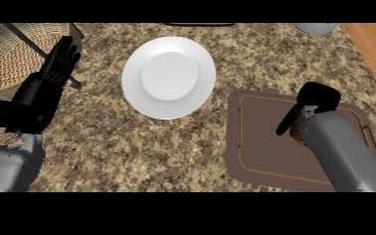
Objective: Pick the sweet potato from the tray and place it in the plate
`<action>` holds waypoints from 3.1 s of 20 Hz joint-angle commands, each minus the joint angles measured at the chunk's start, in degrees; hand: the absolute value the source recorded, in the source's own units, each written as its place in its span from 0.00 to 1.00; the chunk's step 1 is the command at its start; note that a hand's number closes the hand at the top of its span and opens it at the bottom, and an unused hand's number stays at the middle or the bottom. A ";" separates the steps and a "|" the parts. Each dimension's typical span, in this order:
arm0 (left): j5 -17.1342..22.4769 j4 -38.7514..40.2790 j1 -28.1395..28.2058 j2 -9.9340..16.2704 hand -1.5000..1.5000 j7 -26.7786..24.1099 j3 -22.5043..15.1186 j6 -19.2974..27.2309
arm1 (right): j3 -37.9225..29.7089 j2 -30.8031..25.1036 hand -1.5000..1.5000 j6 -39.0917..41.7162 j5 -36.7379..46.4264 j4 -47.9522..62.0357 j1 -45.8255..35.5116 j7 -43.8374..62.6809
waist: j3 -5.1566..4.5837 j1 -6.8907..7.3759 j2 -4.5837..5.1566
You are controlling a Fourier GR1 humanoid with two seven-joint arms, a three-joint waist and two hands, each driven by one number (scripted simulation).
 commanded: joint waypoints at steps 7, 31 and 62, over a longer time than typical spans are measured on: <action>0.32 0.87 2.68 1.36 0.50 0.65 3.50 0.13 | 1.30 9.43 1.00 -14.41 4.65 -26.88 19.38 10.43 | 0.60 -4.80 -1.18; -1.85 0.76 -2.15 -2.72 0.50 1.35 1.15 -2.00 | 27.44 21.15 1.00 -20.48 23.60 -53.27 7.04 20.09 | 0.61 0.93 0.99; -3.68 3.48 -6.55 -5.54 0.50 0.45 -0.67 -4.79 | 6.15 21.19 0.00 -56.94 -9.44 17.36 -29.38 3.16 | 0.66 6.82 2.85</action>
